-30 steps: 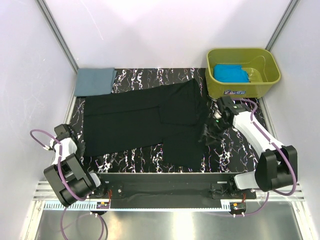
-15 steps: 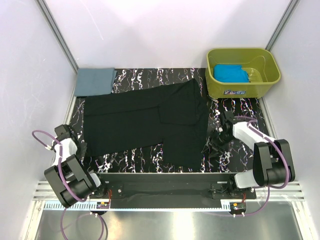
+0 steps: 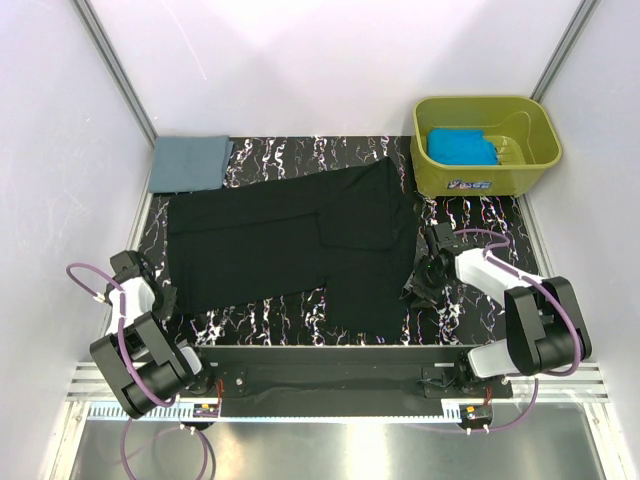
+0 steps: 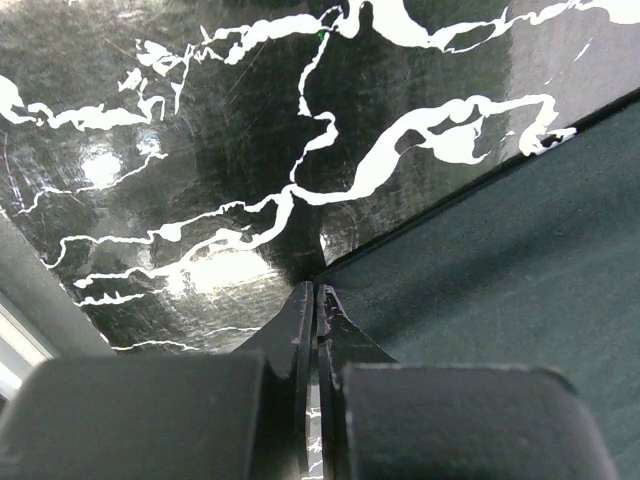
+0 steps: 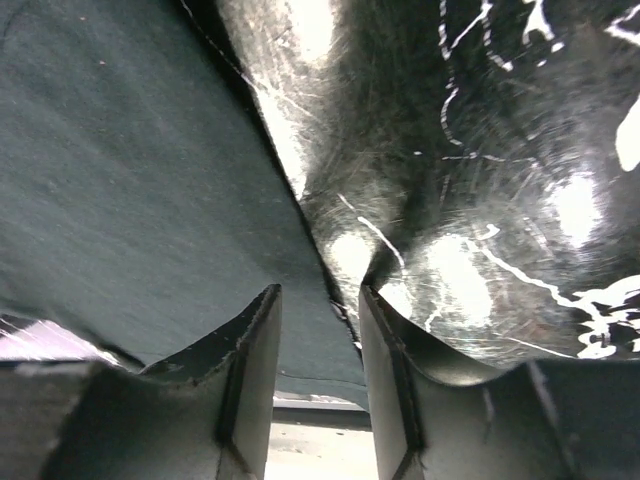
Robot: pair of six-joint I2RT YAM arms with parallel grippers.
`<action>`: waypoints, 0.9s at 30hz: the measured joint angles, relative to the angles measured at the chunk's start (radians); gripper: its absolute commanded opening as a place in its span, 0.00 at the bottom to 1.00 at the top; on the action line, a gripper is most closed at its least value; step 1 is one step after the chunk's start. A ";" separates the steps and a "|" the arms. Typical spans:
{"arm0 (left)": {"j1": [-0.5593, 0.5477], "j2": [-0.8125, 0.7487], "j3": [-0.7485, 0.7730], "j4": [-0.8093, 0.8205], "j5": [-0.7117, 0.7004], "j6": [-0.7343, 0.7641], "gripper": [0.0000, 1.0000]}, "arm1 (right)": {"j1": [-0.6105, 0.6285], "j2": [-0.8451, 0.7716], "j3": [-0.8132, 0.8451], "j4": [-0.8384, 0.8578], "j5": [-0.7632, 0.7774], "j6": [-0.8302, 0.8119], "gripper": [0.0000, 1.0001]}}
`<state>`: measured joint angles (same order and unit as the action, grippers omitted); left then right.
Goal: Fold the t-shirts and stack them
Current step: Fold the tshirt
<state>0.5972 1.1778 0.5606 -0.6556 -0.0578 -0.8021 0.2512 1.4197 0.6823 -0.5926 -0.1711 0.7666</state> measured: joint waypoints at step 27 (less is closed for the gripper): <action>0.000 -0.047 0.016 -0.101 -0.028 -0.019 0.00 | 0.094 -0.119 0.054 -0.150 0.183 0.063 0.00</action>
<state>0.5972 1.1309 0.5762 -0.7567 -0.0860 -0.8211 0.3450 1.3010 0.7361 -0.7429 0.0124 0.8299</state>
